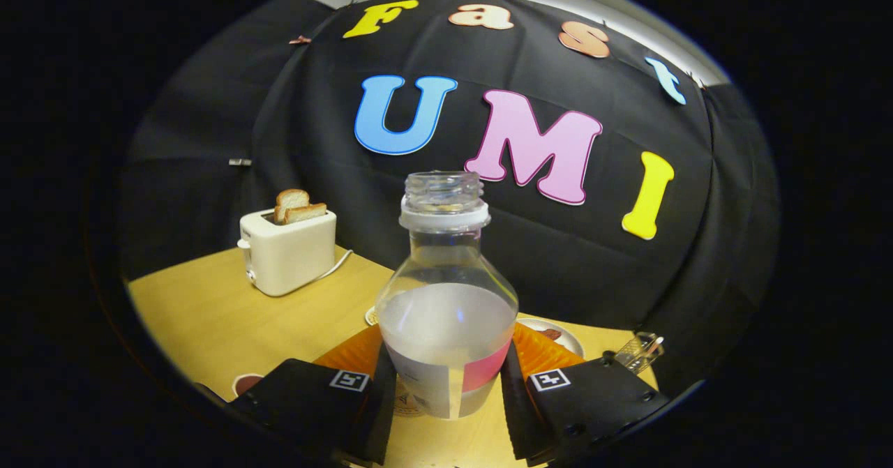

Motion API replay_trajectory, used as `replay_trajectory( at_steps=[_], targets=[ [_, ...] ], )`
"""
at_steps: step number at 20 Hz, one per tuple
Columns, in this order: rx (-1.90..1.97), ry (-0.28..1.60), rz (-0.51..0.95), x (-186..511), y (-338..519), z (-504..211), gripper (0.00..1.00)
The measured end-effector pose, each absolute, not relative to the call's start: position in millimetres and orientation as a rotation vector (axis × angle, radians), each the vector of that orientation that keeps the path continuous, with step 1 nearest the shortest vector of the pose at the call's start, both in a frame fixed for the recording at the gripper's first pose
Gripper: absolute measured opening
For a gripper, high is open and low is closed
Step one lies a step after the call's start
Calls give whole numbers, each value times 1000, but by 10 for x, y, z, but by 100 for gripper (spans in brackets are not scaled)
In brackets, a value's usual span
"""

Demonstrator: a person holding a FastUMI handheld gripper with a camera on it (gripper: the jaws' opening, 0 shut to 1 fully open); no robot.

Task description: Take the bottle from table, then pour the juice into the cup, finally place the bottle on the coaster

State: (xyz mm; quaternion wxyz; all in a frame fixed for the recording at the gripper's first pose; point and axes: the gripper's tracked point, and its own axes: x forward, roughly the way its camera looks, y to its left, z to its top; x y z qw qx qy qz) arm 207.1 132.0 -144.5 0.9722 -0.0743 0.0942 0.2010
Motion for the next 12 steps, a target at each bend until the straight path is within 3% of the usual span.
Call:
replay_trajectory(
  at_steps=[12],
  targets=[
    [14, 241, 419, 2433, 1518, -2285, 70]
  ],
)
